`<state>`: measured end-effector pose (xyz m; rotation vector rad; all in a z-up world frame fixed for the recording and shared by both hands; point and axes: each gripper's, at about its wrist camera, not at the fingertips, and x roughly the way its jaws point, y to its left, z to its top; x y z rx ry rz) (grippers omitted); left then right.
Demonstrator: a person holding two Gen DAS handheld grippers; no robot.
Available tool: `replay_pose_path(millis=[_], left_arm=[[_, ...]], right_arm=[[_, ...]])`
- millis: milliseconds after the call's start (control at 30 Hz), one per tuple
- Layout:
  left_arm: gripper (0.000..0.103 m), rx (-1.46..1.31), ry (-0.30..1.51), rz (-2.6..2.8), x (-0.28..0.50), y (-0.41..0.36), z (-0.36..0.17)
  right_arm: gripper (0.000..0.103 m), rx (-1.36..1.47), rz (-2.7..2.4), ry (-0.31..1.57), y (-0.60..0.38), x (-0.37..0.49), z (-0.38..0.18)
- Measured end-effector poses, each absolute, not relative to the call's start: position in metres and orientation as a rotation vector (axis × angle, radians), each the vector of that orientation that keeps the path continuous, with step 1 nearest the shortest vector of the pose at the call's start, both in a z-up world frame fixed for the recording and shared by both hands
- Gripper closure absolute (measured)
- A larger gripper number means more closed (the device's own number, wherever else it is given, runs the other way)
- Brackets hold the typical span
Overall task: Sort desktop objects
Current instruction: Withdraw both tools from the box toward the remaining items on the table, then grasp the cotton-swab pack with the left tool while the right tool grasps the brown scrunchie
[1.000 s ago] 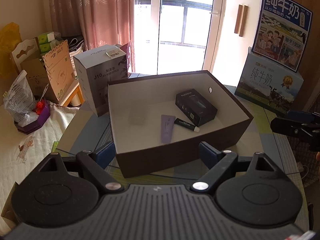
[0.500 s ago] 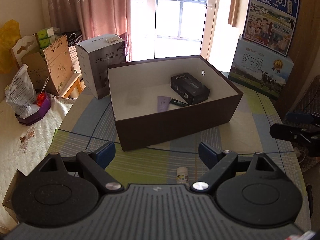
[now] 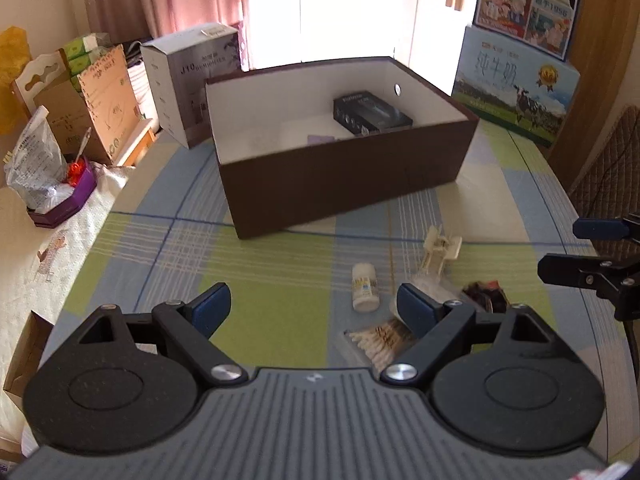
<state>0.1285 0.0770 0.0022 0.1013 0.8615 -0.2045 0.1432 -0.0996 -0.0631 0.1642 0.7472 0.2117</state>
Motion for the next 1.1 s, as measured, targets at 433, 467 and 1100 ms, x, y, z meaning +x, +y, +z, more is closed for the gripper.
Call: replay_pose_path(millis=[433,467,1100], left_arm=[[0.017,0.152,0.958,-0.29,0.128,0.064,-0.041],[0.017,0.156,0.963,-0.297,0.129,0.063,-0.043],[0.035,0.34,0.989,-0.504,0.155,0.031,-0.089]], right_arm=[[0.003,0.175,0.14,0.864,-0.105,0.136,-0.104],[0.003,0.17,0.133,0.865,-0.106,0.136,-0.105],[0.067,0.173,0.16,0.918,-0.101,0.165,-0.142]])
